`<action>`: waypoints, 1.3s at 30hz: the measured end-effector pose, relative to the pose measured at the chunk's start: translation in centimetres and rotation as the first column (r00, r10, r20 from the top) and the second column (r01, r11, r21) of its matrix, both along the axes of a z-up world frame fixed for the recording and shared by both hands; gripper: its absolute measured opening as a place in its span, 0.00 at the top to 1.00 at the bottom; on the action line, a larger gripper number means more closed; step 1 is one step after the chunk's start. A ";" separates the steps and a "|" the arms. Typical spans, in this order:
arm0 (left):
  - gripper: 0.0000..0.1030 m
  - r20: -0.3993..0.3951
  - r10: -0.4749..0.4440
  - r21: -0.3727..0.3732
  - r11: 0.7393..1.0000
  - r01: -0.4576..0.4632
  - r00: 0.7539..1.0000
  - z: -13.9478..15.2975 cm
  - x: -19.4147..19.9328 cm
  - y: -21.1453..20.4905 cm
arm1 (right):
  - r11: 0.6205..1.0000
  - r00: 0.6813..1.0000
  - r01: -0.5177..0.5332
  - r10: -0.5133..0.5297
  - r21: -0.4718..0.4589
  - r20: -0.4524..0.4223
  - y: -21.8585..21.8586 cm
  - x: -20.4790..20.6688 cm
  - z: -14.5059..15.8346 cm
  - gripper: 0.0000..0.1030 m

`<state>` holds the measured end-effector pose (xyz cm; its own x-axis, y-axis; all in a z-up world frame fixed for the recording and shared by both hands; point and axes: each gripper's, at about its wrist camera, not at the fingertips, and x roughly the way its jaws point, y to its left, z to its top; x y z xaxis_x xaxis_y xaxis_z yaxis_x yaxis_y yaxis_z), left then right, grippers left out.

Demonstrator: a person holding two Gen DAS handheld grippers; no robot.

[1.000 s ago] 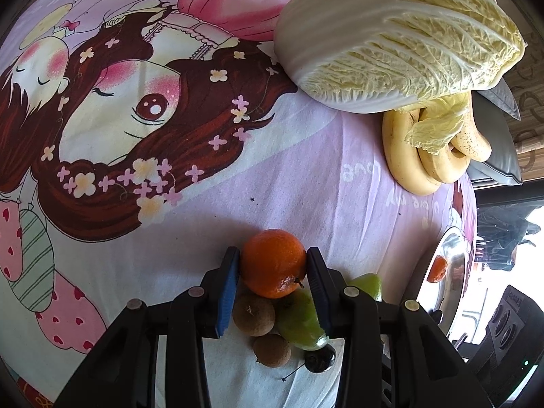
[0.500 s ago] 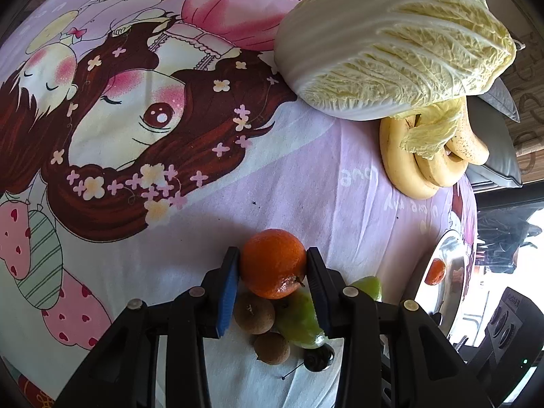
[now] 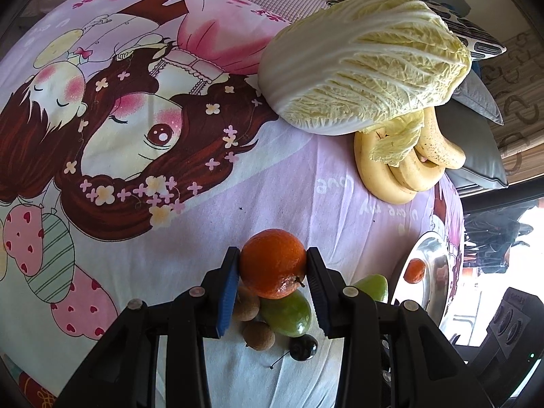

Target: Organize fruits

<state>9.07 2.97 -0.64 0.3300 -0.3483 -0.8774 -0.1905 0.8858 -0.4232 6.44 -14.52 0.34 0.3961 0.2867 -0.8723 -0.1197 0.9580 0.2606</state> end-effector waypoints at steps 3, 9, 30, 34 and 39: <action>0.61 0.001 -0.004 0.000 1.000 0.004 1.000 0.1 -0.2 0.0 | 1.000 1.000 0.001 -0.001 0.002 0.000 -0.1 -0.1 0.1 0.57; 0.61 0.010 -0.017 0.010 1.000 0.017 1.000 0.1 -0.1 -1.2 | 1.000 1.000 0.025 -0.025 0.005 -0.009 -0.8 0.0 0.1 0.57; 0.61 0.034 -0.238 0.052 0.970 0.236 0.971 1.1 -0.7 -9.9 | 0.964 0.964 0.266 -0.266 0.019 0.011 -9.7 0.9 2.6 0.57; 0.61 0.040 -0.297 0.051 0.954 0.294 0.954 1.3 -0.9 -12.3 | 0.944 0.944 0.330 -0.330 0.024 0.000 -12.4 0.7 2.3 0.57; 0.61 0.060 -0.369 0.072 0.928 0.365 0.927 2.0 -1.1 -15.7 | 0.919 0.919 0.395 -0.395 0.012 -0.011 -15.1 0.5 1.8 0.57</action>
<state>7.96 -12.71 1.33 0.2512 -0.4058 -0.8787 0.1816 0.9115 -0.3691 6.97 -29.65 2.17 0.4726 0.1201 -0.8731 0.2699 0.9233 0.2731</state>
